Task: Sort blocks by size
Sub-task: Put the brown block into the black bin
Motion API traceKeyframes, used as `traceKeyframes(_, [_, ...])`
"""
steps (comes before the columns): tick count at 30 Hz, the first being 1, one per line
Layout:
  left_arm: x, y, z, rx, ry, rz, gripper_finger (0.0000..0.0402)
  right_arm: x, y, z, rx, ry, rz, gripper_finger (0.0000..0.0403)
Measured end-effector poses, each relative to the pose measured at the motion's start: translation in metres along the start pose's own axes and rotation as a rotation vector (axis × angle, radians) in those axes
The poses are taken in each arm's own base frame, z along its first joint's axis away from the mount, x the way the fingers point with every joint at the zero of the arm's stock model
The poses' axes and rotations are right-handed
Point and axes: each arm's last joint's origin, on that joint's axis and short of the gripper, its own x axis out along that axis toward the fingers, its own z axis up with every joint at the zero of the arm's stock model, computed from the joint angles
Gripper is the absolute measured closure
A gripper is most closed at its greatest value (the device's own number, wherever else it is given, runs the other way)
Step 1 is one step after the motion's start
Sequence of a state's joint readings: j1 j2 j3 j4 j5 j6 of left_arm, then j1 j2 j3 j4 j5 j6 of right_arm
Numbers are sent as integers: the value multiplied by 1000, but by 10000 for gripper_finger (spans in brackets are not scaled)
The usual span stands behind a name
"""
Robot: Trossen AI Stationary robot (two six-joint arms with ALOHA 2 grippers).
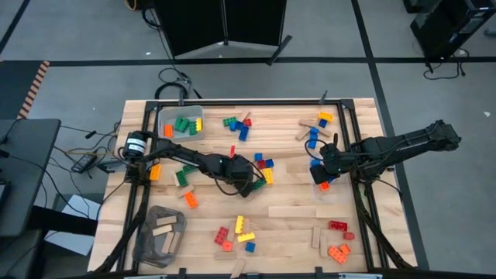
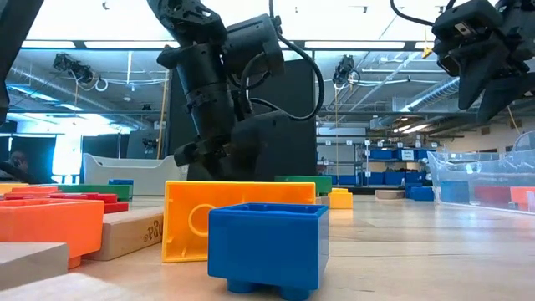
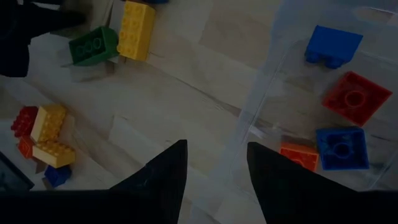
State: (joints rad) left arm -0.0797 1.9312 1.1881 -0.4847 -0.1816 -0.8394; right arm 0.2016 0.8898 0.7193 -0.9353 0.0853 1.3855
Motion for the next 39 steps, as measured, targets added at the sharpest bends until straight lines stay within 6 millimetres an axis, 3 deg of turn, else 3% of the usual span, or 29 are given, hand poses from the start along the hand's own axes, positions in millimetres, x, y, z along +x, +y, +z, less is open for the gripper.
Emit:
traceKeyframes(4, [-7,-1,1,56,45,31,340,0,0,0,-3,0,0,221])
traceKeyframes(8, [-21,-4,0,97,97,69,341,0,0,0,-13,0,0,221])
traceKeyframes(13, [-52,-12,-6,135,73,81,341,0,1,0,-16,-1,6,221])
traceKeyframes(22, [-142,-11,-43,215,28,33,341,0,1,0,-17,-1,7,221])
traceKeyframes(29, [-209,16,-78,341,73,-5,340,0,3,1,6,-6,33,221])
traceKeyframes(34, [-223,25,-103,592,173,40,334,0,4,1,23,-8,45,221])
traceKeyframes(39, [-217,20,-126,812,263,47,334,0,4,1,44,-8,46,221])
